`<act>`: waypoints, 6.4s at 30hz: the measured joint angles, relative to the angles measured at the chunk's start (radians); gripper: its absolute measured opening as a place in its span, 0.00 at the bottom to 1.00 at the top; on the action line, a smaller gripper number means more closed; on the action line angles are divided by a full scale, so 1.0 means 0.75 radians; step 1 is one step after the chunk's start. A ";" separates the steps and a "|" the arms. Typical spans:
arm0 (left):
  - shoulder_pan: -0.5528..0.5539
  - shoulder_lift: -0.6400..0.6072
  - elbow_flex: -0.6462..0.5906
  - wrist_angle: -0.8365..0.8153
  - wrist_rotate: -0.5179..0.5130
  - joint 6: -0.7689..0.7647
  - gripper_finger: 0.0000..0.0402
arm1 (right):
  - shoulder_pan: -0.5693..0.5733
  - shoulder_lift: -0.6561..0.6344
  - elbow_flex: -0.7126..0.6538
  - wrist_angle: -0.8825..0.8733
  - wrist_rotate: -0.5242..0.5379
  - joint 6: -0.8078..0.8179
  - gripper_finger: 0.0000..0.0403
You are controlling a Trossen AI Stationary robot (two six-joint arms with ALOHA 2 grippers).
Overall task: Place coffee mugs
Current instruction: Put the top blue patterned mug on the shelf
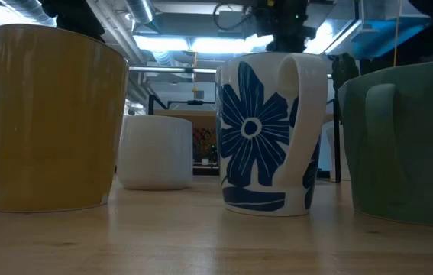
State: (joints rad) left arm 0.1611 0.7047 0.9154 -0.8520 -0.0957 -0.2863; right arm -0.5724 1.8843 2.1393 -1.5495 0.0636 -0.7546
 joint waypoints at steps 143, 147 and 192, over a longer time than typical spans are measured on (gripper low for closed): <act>0.000 0.004 0.000 0.140 -0.203 -0.022 0.38 | 0.124 -0.094 -0.969 2.052 0.017 0.443 0.00; 0.000 0.030 0.000 0.270 -0.202 -0.022 0.38 | 0.163 -0.146 -0.968 2.005 0.040 0.439 0.00; 0.000 0.083 0.000 0.275 -0.236 -0.022 0.38 | 0.311 -0.002 -0.969 2.185 0.089 0.465 0.00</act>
State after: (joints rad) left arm 0.1612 0.7666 0.9154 -0.6460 -0.2725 -0.3031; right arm -0.3389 1.8832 1.4128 0.0893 0.1302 -0.4061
